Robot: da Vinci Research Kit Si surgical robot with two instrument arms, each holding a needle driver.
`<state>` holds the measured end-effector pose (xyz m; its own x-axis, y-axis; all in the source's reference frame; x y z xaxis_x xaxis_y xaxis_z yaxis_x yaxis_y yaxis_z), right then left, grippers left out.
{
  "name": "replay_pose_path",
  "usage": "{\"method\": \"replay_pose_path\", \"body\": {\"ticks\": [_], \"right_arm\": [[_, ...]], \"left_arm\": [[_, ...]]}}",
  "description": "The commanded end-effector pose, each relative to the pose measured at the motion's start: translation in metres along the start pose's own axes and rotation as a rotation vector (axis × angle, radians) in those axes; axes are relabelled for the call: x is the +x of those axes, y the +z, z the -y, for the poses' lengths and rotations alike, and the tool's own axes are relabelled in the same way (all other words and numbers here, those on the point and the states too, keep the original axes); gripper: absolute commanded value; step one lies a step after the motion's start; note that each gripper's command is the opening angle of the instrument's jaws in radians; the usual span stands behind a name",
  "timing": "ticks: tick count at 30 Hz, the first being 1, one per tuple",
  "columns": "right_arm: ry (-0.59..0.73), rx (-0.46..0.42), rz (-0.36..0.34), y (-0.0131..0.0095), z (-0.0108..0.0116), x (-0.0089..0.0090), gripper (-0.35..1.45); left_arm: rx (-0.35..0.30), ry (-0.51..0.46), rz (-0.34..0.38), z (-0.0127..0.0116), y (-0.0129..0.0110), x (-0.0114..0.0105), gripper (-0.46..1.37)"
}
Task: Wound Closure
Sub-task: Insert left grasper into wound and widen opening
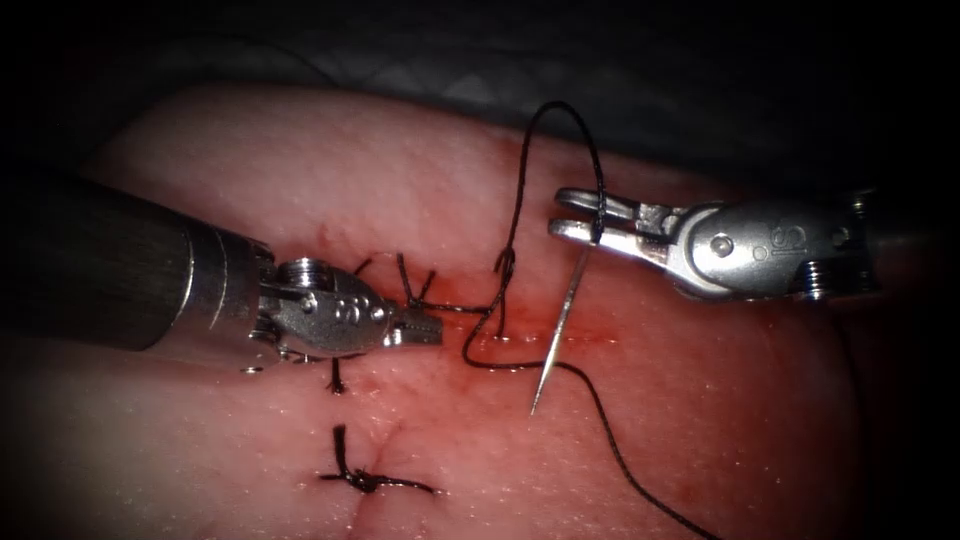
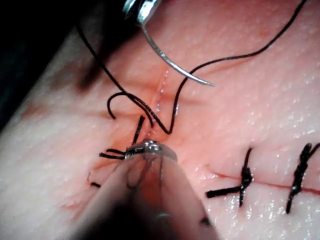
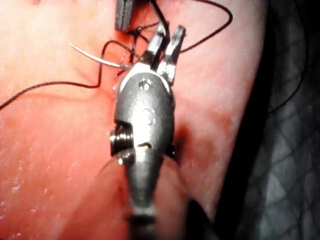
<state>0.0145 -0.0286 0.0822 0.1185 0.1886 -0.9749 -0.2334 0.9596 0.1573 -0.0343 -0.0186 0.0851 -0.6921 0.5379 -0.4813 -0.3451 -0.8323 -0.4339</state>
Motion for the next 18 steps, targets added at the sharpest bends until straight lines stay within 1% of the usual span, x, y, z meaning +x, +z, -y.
{"method": "replay_pose_path", "body": {"ticks": [1, 3, 8, 12, 18], "right_arm": [[0.0, -0.002, -0.001, 0.0, 0.0001, 0.0, -0.35], [0.0, -0.001, -0.001, 0.0, 0.0002, 0.0001, -0.35], [0.0, 0.0, -0.002, -0.0001, 0.0003, 0.0002, -0.35], [-0.001, 0.0, -0.002, -0.0002, 0.0003, 0.0001, -0.35], [-0.001, 0.001, -0.002, -0.0003, 0.0003, 0.0001, -0.35]], "left_arm": [[-0.01, -0.006, 0.002, 0.0003, 0.0006, -0.0004, -0.35], [-0.018, -0.008, 0.011, 0.0009, 0.0016, -0.001, -0.35], [-0.03, -0.019, 0.011, 0.0016, 0.003, -0.0018, -0.35], [-0.042, -0.017, 0.02, 0.0016, 0.0039, -0.0022, -0.35], [-0.063, -0.015, 0.03, 0.0012, 0.0052, -0.0021, -0.35]]}}
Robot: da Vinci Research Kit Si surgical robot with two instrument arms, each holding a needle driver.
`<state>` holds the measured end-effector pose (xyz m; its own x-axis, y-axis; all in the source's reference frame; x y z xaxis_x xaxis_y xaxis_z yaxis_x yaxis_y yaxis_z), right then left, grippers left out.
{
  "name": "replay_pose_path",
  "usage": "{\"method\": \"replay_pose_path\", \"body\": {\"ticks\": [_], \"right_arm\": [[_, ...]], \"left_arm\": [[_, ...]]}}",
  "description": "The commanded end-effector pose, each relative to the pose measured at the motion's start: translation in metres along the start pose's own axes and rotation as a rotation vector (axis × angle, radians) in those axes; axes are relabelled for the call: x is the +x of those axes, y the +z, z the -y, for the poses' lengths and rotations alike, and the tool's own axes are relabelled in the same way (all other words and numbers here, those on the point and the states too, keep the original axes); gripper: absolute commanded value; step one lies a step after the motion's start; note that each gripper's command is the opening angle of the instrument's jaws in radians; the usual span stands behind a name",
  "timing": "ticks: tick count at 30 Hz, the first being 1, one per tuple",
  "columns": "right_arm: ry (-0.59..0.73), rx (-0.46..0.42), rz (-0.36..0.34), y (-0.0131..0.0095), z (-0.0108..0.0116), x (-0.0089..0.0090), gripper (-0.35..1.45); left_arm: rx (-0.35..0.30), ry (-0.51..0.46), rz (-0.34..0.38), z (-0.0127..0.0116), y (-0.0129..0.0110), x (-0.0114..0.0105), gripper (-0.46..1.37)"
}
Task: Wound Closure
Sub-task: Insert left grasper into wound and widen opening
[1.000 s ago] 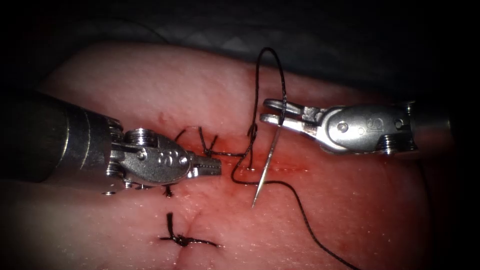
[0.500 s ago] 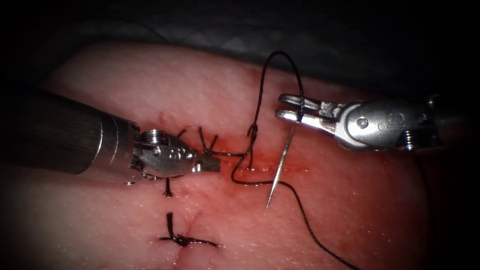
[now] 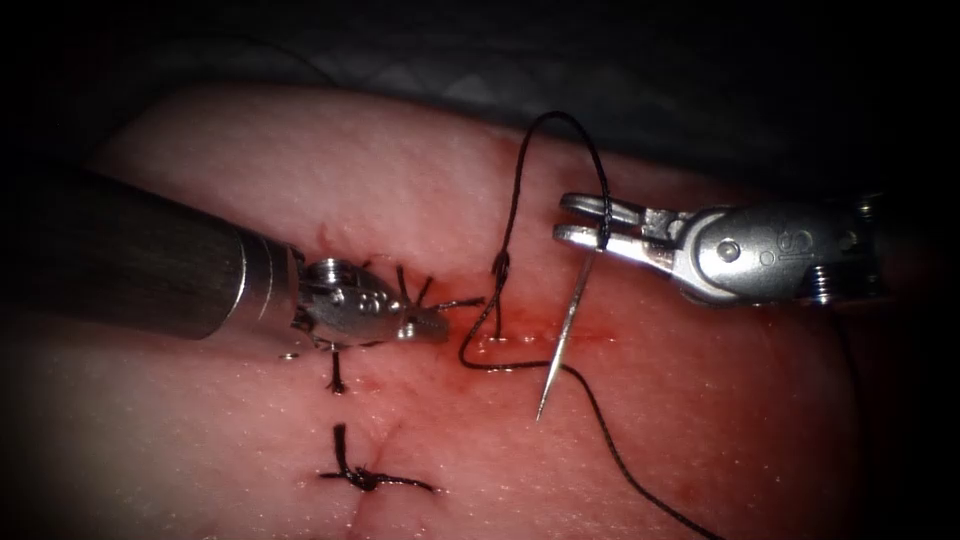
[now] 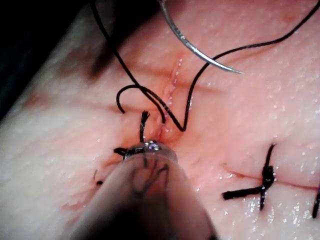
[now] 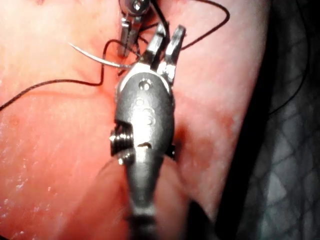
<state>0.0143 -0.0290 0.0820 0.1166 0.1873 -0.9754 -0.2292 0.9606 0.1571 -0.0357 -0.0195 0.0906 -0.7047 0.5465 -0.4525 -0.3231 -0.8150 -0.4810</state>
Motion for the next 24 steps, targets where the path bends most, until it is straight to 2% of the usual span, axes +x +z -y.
{"method": "replay_pose_path", "body": {"ticks": [1, 8, 14, 17, 19, 24], "right_arm": [[0.0, -0.005, -0.003, 0.0, 0.0, 0.0, -0.35], [-0.003, -0.005, -0.002, -0.0002, 0.0002, -0.0001, -0.35], [-0.006, -0.004, -0.003, -0.0002, 0.0006, -0.0004, -0.35], [-0.007, -0.004, -0.004, -0.0002, 0.0007, -0.0004, -0.35], [-0.007, -0.003, -0.004, -0.0002, 0.0007, -0.0005, -0.35], [-0.008, -0.004, -0.003, -0.0002, 0.0005, -0.0006, -0.35]], "left_arm": [[-0.011, 0.002, 0.002, 0.0, 0.0001, 0.0001, -0.35], [-0.02, -0.005, 0.027, 0.0009, 0.0012, 0.0001, -0.35], [-0.039, -0.01, 0.081, 0.0016, 0.0029, -0.0012, -0.35], [-0.062, -0.016, 0.106, 0.0019, 0.0041, -0.002, -0.35], [-0.088, -0.026, 0.147, 0.0021, 0.005, -0.0026, -0.35], [-0.116, -0.035, 0.184, 0.0028, 0.0056, -0.0034, -0.35]]}}
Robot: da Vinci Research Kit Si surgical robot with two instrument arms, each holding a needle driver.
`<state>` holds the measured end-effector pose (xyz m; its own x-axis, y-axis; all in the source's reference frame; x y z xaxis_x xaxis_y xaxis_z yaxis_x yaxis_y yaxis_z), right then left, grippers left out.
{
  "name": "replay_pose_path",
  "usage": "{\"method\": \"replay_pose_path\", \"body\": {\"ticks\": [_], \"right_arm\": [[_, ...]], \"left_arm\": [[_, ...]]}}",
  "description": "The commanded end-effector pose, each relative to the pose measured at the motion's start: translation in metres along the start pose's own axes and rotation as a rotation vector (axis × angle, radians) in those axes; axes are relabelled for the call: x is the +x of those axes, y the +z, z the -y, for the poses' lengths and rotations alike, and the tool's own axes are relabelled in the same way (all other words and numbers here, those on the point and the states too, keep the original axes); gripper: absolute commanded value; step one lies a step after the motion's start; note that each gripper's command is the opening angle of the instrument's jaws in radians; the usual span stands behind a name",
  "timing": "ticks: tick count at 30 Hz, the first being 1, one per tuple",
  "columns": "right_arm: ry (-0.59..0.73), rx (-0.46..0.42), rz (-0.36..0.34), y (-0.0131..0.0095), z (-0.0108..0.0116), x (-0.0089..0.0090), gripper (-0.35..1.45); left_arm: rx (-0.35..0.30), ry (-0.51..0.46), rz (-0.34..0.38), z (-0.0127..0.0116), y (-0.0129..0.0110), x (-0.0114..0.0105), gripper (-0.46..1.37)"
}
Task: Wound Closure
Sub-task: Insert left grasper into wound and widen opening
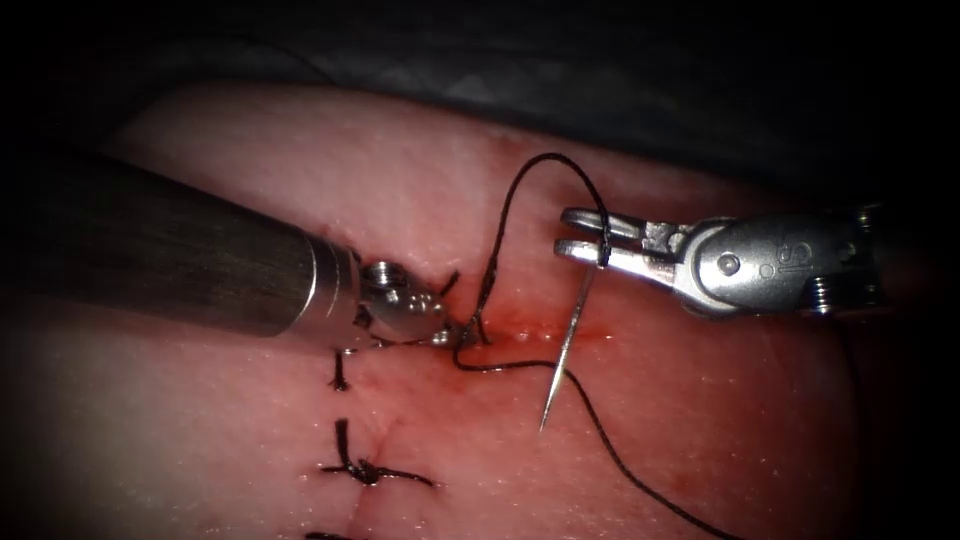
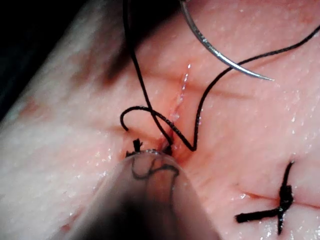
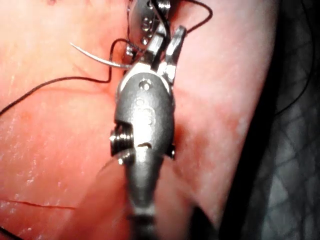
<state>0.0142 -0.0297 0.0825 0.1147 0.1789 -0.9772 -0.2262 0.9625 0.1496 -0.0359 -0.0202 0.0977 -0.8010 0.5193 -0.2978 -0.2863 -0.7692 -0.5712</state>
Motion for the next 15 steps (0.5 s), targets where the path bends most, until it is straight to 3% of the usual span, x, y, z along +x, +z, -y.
{"method": "replay_pose_path", "body": {"ticks": [1, 3, 4, 8, 12, 15], "right_arm": [[0.001, -0.007, 0.001, 0.0001, -0.0003, -0.0002, -0.35], [0.001, -0.011, 0.004, 0.0003, -0.0009, -0.0006, -0.35], [0.002, -0.012, 0.004, 0.0005, -0.0012, -0.0009, -0.35], [-0.002, -0.015, 0.004, 0.0012, -0.0019, -0.0022, -0.35], [-0.015, -0.015, 0.001, 0.0019, -0.0008, -0.0031, -0.35], [-0.018, -0.018, -0.001, 0.0022, -0.0003, -0.0032, -0.35]], "left_arm": [[-0.02, -0.006, 0.007, 0.0001, 0.0, 0.0, -0.35], [-0.032, -0.016, 0.018, 0.0002, -0.0001, -0.0001, -0.33], [-0.037, -0.015, 0.023, 0.0002, -0.0001, -0.0001, -0.08], [-0.048, -0.028, 0.035, 0.0002, -0.0002, 0.0, 0.34], [-0.046, -0.033, 0.035, 0.0002, -0.0002, -0.0001, 0.57], [-0.041, -0.028, 0.035, 0.0002, -0.0003, -0.0001, 0.65]]}}
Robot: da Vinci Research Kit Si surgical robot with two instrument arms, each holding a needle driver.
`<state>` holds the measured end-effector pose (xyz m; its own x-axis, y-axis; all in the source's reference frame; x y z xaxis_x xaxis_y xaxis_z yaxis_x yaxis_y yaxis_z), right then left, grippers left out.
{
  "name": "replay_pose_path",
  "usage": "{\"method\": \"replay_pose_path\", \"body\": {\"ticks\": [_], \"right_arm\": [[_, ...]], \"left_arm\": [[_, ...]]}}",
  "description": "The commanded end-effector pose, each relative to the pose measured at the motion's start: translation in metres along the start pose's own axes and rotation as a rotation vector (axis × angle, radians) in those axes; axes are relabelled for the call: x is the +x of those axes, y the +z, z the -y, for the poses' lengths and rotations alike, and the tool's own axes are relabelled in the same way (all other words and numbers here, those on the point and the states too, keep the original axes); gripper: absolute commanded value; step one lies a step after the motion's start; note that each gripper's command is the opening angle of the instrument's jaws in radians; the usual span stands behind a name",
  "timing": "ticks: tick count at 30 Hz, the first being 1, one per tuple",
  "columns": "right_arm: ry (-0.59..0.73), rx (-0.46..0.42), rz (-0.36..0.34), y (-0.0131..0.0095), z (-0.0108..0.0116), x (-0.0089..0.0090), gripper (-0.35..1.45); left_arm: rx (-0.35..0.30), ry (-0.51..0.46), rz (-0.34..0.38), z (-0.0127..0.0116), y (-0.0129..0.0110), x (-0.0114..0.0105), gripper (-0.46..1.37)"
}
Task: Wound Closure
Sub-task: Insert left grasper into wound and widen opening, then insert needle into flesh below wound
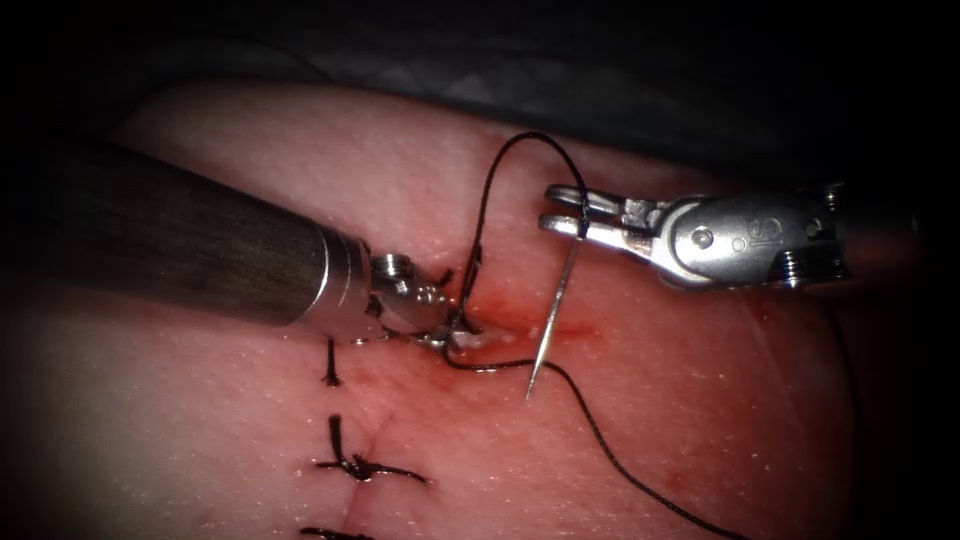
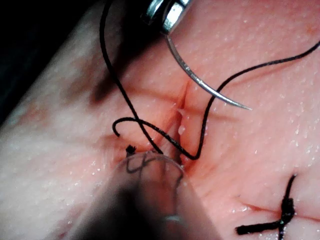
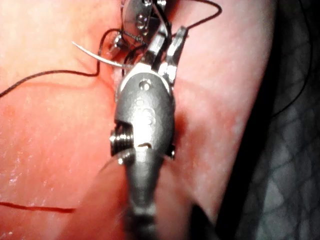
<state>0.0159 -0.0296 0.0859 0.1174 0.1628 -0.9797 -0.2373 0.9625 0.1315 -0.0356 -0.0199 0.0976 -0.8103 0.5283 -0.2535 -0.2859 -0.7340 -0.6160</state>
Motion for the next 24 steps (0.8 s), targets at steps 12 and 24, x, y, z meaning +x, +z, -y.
{"method": "replay_pose_path", "body": {"ticks": [12, 24], "right_arm": [[0.001, -0.082, 0.019, 0.0033, 0.0005, 0.0008, -0.35], [-0.169, -0.091, 0.024, 0.0042, 0.003, -0.0013, -0.35]], "left_arm": [[0.016, 0.004, 0.001, 0.0002, -0.0005, 0.0001, 0.97], [0.015, -0.002, 0.002, 0.0002, -0.0011, 0.0004, 0.86]]}}
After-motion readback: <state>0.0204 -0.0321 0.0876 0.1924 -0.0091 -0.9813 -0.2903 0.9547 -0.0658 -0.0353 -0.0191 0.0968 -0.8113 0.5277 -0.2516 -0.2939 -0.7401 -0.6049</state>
